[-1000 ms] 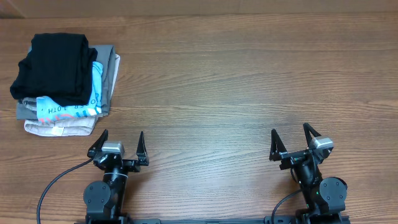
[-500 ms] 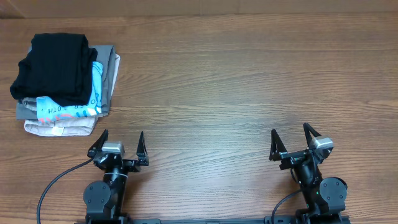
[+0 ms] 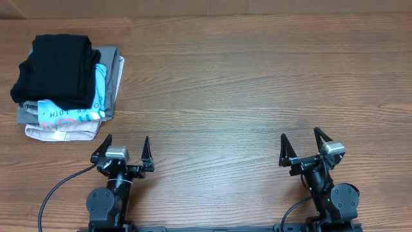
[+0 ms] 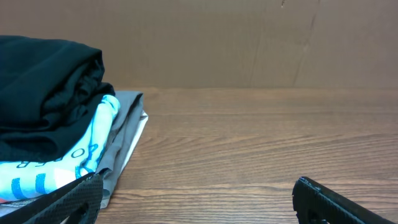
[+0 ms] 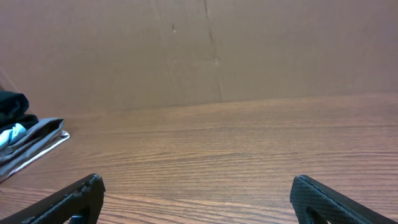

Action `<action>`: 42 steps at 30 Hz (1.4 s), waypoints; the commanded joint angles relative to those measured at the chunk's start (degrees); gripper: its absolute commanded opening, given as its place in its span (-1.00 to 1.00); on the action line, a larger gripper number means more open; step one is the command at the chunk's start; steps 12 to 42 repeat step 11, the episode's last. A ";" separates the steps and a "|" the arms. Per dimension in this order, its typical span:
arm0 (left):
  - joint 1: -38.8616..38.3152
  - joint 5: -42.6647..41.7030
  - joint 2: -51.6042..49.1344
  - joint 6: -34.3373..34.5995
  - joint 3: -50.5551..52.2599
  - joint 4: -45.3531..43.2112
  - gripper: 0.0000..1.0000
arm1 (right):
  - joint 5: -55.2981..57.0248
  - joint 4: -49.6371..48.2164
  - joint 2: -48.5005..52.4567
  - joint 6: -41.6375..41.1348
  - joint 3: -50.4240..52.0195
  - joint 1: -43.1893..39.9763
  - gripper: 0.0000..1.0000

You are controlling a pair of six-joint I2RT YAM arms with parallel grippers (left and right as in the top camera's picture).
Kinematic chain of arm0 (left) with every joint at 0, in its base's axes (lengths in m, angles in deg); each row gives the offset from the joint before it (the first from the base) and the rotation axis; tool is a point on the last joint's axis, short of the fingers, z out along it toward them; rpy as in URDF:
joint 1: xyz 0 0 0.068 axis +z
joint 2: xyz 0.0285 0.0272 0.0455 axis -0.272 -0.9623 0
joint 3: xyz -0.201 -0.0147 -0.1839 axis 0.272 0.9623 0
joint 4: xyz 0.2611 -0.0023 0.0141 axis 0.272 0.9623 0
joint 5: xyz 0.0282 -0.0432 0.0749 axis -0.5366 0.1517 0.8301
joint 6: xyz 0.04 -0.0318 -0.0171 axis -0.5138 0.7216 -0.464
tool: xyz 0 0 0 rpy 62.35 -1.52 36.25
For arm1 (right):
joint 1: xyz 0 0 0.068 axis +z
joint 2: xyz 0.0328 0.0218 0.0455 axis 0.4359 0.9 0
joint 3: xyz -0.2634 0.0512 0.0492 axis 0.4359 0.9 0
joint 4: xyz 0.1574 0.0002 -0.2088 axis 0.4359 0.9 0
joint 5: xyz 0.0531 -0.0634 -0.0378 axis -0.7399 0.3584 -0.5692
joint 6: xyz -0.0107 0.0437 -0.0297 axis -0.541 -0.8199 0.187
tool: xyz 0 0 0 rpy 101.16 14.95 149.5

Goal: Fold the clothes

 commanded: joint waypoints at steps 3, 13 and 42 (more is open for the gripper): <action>-0.37 -0.79 0.68 -1.46 0.37 -0.09 0.99 | -0.28 -0.26 -0.46 0.22 0.59 0.28 1.00; -0.37 -0.79 0.68 -1.46 0.35 -0.09 0.99 | -0.28 -0.26 -0.46 0.24 0.59 0.28 1.00; -0.37 -0.79 0.68 -1.46 0.35 -0.09 0.99 | -0.28 -0.26 -0.46 0.24 0.59 0.28 1.00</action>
